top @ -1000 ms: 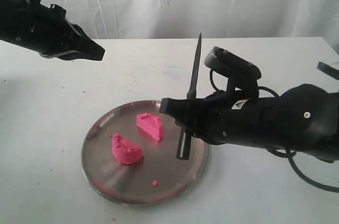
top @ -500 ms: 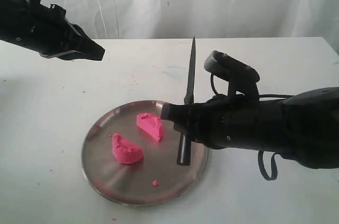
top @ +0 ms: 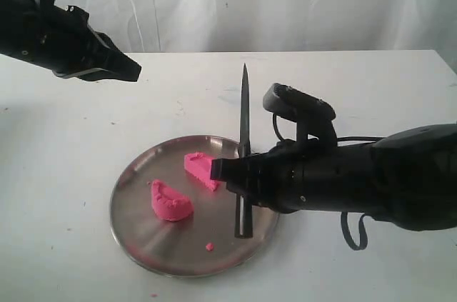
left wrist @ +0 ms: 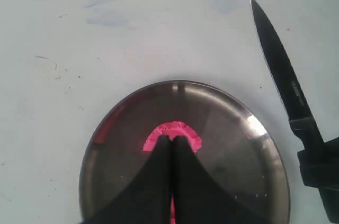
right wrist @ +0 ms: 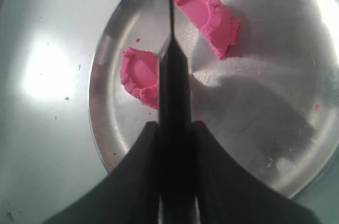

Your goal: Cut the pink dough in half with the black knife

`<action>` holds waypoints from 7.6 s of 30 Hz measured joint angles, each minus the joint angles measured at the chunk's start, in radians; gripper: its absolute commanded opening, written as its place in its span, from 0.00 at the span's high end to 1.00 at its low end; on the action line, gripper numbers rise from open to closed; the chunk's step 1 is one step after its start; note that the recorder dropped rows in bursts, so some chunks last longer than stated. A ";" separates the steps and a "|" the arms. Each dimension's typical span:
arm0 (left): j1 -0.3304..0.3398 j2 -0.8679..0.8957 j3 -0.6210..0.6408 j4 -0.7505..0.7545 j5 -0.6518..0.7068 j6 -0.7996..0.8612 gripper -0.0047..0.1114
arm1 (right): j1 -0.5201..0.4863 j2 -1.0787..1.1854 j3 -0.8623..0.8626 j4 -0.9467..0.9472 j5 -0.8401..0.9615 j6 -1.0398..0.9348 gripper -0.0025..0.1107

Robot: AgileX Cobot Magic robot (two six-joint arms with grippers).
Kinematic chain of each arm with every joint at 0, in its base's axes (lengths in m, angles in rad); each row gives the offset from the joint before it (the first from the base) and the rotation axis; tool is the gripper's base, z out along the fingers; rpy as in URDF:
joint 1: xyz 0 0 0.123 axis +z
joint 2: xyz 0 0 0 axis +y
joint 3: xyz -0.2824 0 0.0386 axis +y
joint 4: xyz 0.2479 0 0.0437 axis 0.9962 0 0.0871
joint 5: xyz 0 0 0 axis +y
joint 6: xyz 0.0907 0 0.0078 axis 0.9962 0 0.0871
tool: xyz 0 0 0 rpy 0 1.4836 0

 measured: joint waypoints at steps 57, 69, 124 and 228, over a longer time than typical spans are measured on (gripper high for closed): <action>0.000 0.000 0.000 0.000 -0.002 0.002 0.96 | -0.080 0.266 0.115 -2.404 -0.761 2.786 0.98; 0.000 0.000 0.000 0.000 -0.002 0.002 0.96 | -0.080 0.266 0.085 -2.421 -0.685 2.763 0.98; 0.000 0.000 0.000 0.000 -0.002 0.002 0.96 | -0.054 0.049 0.108 -2.461 -0.536 2.744 0.67; 0.000 0.000 0.000 0.000 -0.004 0.002 0.96 | -0.381 -1.478 0.659 -1.778 0.188 0.810 0.81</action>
